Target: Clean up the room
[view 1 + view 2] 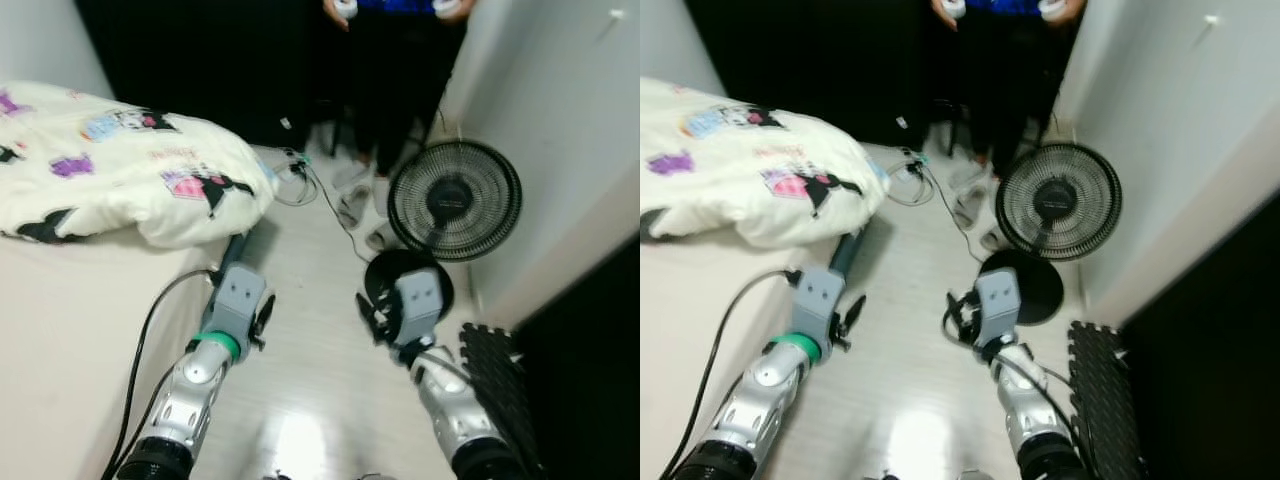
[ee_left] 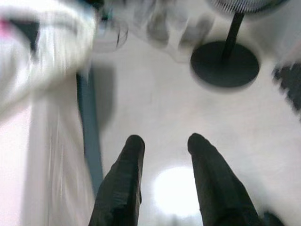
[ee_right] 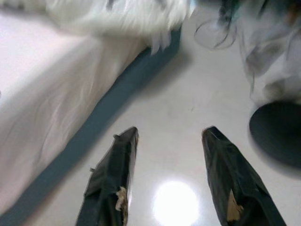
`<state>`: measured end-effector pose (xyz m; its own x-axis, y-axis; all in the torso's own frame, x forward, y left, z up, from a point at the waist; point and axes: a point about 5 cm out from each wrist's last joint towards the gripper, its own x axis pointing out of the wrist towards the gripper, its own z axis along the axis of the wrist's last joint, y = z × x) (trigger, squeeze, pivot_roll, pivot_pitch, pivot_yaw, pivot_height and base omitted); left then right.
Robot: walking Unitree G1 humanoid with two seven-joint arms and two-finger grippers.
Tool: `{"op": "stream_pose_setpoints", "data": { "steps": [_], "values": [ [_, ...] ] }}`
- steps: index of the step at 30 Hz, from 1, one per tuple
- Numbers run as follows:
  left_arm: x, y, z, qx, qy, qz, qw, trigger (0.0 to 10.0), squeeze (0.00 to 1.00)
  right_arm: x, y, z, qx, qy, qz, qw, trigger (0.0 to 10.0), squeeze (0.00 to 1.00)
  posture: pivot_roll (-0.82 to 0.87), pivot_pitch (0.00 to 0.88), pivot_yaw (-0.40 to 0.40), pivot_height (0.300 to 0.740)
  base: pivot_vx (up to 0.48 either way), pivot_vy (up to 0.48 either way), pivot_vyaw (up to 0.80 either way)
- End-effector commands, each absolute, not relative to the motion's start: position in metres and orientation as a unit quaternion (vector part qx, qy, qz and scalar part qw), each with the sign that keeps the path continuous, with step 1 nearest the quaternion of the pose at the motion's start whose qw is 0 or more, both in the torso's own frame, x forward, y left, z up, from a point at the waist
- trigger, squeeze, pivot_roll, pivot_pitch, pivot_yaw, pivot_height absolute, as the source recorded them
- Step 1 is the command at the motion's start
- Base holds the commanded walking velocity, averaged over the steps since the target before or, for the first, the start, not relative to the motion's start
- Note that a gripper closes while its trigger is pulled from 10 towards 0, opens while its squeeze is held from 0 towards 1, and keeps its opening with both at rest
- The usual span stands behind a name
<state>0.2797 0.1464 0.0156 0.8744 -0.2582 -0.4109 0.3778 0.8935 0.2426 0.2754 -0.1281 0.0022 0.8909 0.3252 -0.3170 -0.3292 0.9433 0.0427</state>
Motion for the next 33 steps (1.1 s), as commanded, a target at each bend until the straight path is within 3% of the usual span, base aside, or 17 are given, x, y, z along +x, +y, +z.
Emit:
{"op": "stream_pose_setpoints", "data": {
  "steps": [1,2,4,7,10,23,33],
  "values": [
    [0.252,0.159,-0.022,0.198,0.272,-0.185,0.923,10.0,0.00,0.239,-0.141,-0.039,-0.013,0.271,0.143,0.952,10.0,0.00,-0.08,0.000,0.041,0.740,0.000,0.000,0.76],
    [0.252,0.159,-0.022,0.198,0.272,-0.185,0.923,10.0,0.00,0.239,-0.141,-0.039,-0.013,0.271,0.143,0.952,10.0,0.00,-0.08,0.000,0.041,0.740,0.000,0.000,0.76],
    [0.223,0.175,-0.050,0.229,0.348,-0.190,0.889,10.0,0.00,0.204,-0.150,-0.066,-0.003,0.353,0.121,0.928,10.0,0.00,-0.09,0.002,0.040,0.740,0.000,0.000,0.76],
    [0.205,0.178,-0.064,0.236,0.388,-0.202,0.868,10.0,0.00,0.179,-0.154,-0.081,-0.004,0.405,0.118,0.907,10.0,0.00,-0.09,0.000,0.038,0.740,0.000,0.000,0.75],
    [0.198,0.178,-0.070,0.215,0.410,-0.189,0.866,10.0,0.00,0.156,-0.157,-0.093,-0.043,0.449,0.139,0.882,10.0,0.00,-0.09,0.000,0.034,0.740,0.000,0.000,0.74],
    [0.185,0.192,-0.078,0.254,0.427,-0.183,0.848,10.0,0.00,0.147,-0.170,-0.096,-0.055,0.466,0.149,0.870,10.0,0.00,-0.09,0.000,0.029,0.740,0.000,0.000,0.74],
    [0.190,0.189,-0.076,0.226,0.416,-0.175,0.863,10.0,0.00,0.159,-0.154,-0.092,-0.042,0.442,0.168,0.880,10.0,0.00,-0.08,0.006,0.032,0.740,0.000,0.000,0.73]
  ]
}}
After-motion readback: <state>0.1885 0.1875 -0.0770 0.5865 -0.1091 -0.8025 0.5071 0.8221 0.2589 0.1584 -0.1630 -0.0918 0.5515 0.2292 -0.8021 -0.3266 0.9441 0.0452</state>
